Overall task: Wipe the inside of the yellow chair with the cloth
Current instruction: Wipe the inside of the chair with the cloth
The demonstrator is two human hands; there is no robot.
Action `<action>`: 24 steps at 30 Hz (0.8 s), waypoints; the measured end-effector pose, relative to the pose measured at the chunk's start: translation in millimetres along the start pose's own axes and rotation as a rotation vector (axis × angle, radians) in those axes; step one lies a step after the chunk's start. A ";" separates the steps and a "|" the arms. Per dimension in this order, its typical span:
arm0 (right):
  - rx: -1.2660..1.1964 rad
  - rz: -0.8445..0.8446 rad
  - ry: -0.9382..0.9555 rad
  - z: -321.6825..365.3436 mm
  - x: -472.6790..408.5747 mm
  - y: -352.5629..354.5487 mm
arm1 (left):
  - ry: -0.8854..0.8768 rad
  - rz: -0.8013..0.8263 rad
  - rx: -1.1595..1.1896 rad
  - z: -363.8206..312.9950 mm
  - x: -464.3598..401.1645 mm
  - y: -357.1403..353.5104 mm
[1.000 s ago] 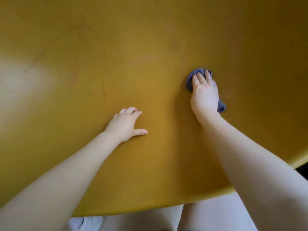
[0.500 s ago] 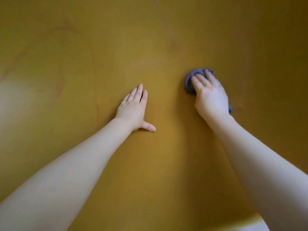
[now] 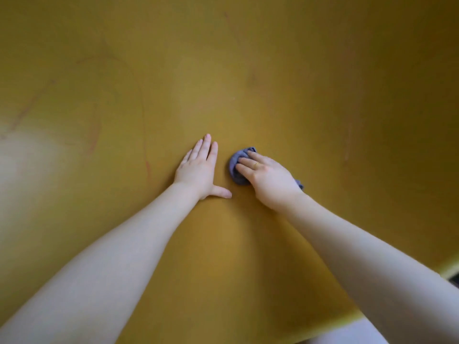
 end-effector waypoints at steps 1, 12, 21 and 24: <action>0.046 -0.015 -0.054 -17.5 -3.0 11.5 | 0.002 0.007 -0.002 -0.3 0.8 -0.4; -0.057 -0.116 -0.251 -12.1 8.1 3.9 | 0.051 0.053 -0.010 -0.6 -0.8 -1.3; 0.059 0.044 -0.211 -54.8 37.3 49.9 | 0.036 0.078 0.010 -21.0 6.3 6.1; 0.133 -0.169 -0.296 -99.8 34.4 94.3 | -0.157 0.066 0.064 -48.7 6.4 6.8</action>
Point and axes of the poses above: each hand's wrist, its own x-axis away from the middle knuckle, its own y-axis out of the back of the hand, z = x × y, the point moved 3 cm from there along -x, towards the middle knuckle, and after that the axes turned 15 degrees about -y, right-handed, at the moved point
